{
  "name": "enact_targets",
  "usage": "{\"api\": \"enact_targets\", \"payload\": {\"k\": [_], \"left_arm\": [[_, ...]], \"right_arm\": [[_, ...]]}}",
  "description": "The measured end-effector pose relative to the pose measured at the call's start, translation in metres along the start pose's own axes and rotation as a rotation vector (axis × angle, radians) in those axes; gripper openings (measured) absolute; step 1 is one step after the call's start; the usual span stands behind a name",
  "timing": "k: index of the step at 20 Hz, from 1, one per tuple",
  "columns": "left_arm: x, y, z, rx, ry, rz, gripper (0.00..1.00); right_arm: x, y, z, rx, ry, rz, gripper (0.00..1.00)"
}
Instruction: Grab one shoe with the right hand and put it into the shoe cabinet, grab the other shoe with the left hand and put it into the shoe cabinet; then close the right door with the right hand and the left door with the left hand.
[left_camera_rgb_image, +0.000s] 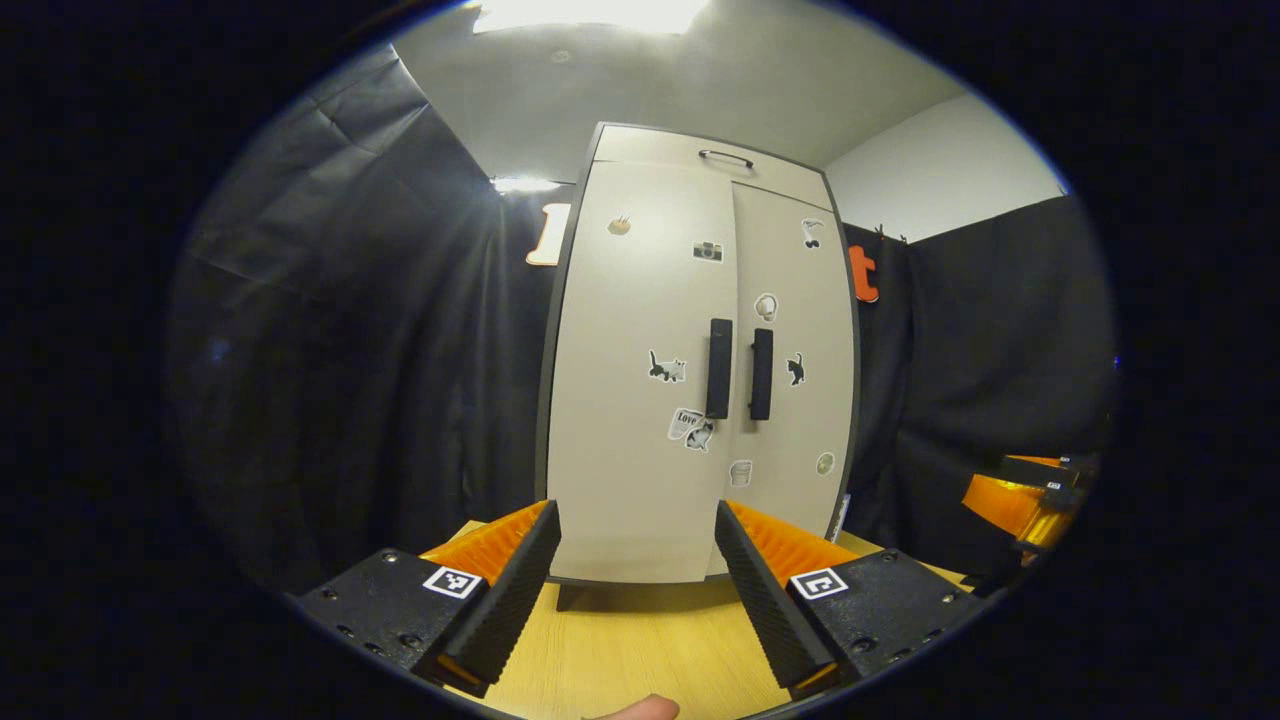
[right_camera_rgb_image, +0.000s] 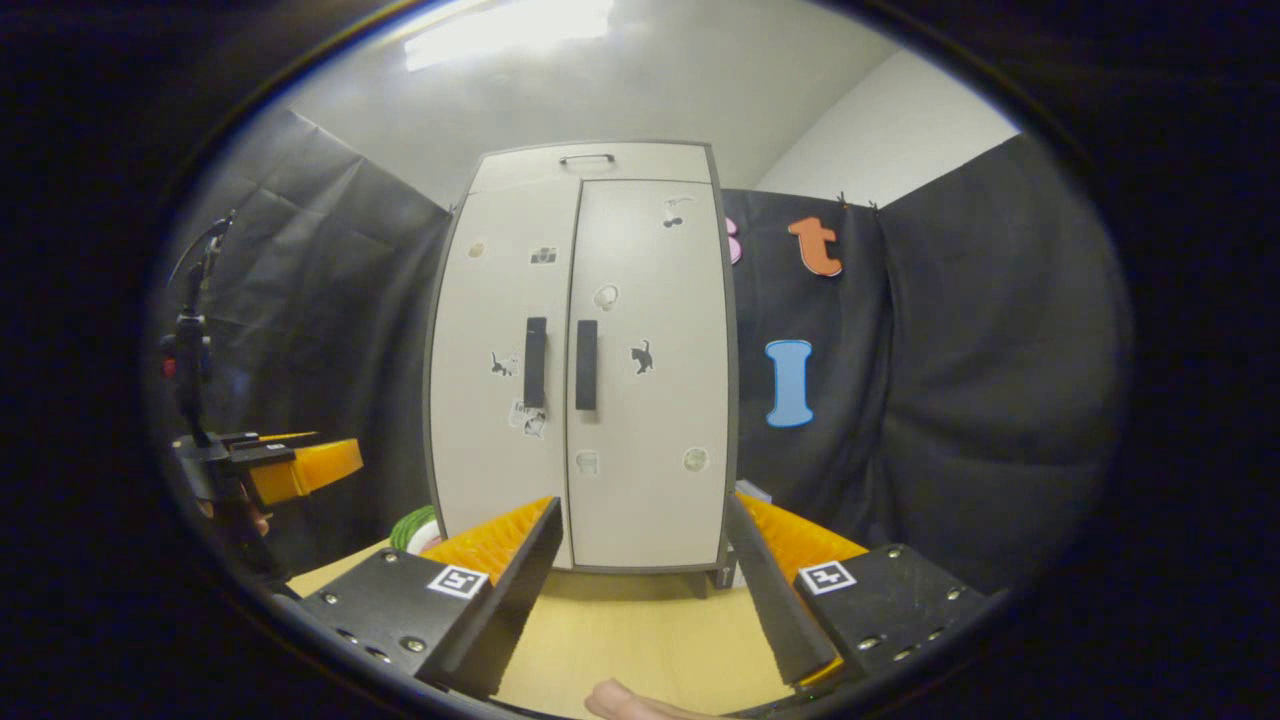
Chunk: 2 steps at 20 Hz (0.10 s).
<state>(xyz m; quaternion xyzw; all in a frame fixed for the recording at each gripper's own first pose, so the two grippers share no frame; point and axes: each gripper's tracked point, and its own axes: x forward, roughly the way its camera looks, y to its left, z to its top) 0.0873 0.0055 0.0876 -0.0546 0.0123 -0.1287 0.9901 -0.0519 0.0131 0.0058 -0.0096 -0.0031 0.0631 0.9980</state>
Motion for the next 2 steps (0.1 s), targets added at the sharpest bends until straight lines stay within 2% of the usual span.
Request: {"api": "enact_targets", "payload": {"k": [2], "left_arm": [[0.0005, 0.0018, 0.0048, 0.012, -0.020, 0.005, 0.96]], "right_arm": [[-0.0018, -0.0016, 0.0029, 0.000, -0.007, 0.001, 0.97]]}}
